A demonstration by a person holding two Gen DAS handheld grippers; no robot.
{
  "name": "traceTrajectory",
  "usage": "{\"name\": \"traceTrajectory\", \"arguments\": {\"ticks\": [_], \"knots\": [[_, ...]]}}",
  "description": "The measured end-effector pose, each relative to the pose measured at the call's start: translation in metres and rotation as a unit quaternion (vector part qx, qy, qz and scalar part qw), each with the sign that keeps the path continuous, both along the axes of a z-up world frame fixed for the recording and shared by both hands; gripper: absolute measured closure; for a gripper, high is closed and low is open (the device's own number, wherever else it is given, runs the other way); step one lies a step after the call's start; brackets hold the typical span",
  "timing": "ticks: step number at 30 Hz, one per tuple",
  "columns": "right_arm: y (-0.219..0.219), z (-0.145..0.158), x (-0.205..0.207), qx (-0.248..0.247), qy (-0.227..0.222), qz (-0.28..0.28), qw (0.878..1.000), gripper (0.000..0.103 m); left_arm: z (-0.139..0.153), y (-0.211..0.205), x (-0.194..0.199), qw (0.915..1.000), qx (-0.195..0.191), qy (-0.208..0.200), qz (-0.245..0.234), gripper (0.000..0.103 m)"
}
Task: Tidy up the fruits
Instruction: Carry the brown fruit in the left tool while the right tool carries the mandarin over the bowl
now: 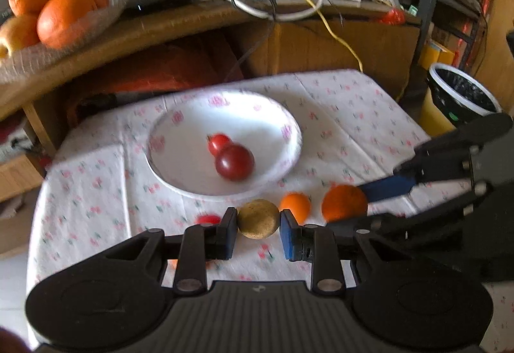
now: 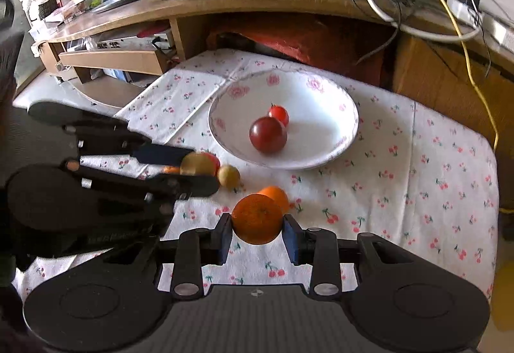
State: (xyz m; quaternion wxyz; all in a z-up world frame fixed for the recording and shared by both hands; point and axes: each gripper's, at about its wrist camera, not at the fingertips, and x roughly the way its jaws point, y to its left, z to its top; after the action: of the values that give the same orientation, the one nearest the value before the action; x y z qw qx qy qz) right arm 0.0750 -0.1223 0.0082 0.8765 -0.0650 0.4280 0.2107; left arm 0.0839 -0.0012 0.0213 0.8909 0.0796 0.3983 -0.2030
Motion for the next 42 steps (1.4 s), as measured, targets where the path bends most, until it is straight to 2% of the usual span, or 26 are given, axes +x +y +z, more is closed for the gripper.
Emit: {"name": "traceTrajectory", "arguments": {"ticks": [6,17,28,42], "knots": [[-0.002,0.013,0.012,0.008,-0.02,-0.016,1.0,0.073,0.009,0.003,0.012,0.9998,-0.007,-0.015,0.012,0.067],[-0.002,0.016,0.035,0.013,-0.03,-0.049,0.998,0.073,0.013,0.004,0.034,0.999,-0.01,-0.025,0.036,0.067],[0.003,0.005,0.062,0.003,-0.031,-0.075,0.997,0.072,-0.003,0.005,0.064,0.9979,-0.008,-0.014,0.063,0.068],[0.004,-0.015,0.082,-0.009,-0.019,-0.065,0.998,0.072,-0.024,0.003,0.08,0.9975,0.007,0.002,0.07,0.068]]}}
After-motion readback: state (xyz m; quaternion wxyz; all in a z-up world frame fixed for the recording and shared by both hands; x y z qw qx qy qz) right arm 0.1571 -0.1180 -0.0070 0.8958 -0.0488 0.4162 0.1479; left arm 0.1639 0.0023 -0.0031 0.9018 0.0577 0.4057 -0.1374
